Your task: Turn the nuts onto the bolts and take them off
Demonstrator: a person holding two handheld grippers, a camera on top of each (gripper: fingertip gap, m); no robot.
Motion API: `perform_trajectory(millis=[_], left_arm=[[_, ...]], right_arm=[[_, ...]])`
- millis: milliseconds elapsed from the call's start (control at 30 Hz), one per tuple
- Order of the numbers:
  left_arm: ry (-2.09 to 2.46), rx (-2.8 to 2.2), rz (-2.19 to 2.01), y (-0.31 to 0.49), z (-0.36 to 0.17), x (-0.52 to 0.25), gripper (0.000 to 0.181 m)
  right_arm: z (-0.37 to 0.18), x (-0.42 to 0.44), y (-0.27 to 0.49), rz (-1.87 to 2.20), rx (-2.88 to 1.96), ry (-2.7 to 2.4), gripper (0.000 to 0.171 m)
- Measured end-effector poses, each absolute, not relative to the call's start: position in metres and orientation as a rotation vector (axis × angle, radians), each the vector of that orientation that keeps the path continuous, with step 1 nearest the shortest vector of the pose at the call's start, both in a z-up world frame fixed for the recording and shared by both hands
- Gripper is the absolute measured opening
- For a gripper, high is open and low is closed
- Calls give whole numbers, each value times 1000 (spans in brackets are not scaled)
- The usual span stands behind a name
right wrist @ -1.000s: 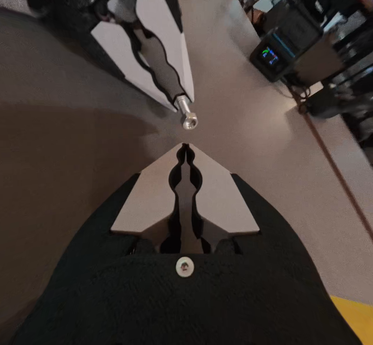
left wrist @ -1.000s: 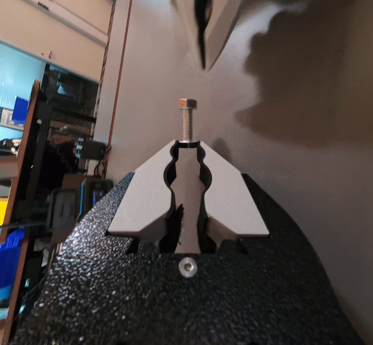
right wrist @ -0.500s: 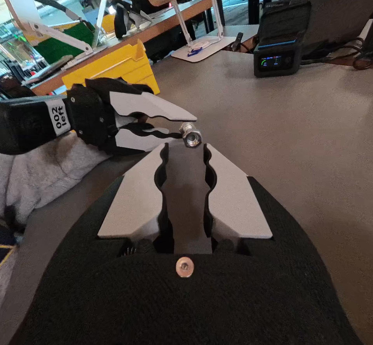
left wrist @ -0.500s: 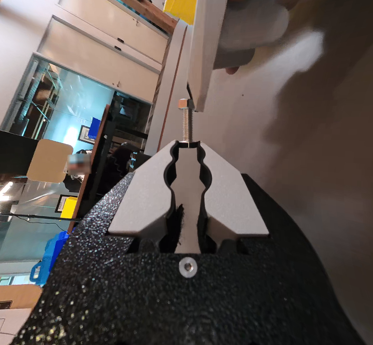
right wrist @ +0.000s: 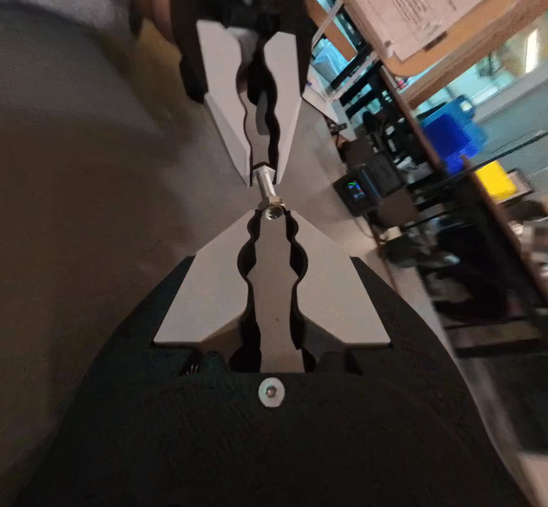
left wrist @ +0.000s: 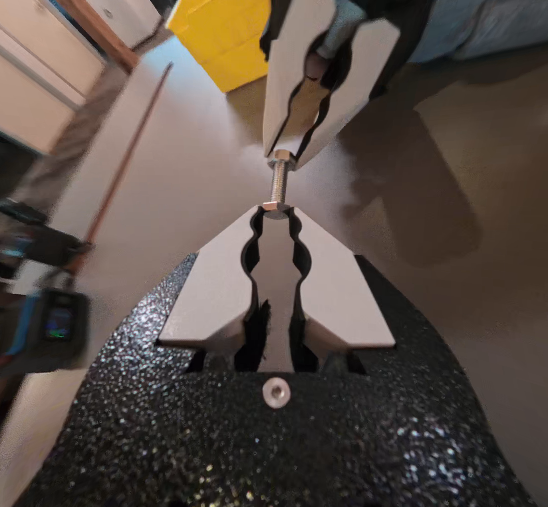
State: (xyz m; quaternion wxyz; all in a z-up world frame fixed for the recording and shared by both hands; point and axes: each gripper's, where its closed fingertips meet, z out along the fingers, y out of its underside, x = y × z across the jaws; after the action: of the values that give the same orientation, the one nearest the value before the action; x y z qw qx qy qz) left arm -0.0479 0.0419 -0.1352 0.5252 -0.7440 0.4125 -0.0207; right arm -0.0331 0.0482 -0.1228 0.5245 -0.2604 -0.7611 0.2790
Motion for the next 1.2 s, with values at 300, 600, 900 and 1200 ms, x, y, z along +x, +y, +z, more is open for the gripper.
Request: perform_trajectory(millis=[300,600,900,1200], left_arm=[[760,-1752,-247,39,-117,-66,15],[816,-1486,310,65,-83,-49,15],[894,-1652,-83,43,-103,-39,16],[402,-1465,159,56,-63,-111,15]], right_arm=[[-95,-31,46,761,-678,-1658,7],[-70,-40,61,1709,-1323,-1300,33],[-70,-28,57,1633,-1193,-1456,18],[-68,-29,77,1104,-1034,-1424,18]])
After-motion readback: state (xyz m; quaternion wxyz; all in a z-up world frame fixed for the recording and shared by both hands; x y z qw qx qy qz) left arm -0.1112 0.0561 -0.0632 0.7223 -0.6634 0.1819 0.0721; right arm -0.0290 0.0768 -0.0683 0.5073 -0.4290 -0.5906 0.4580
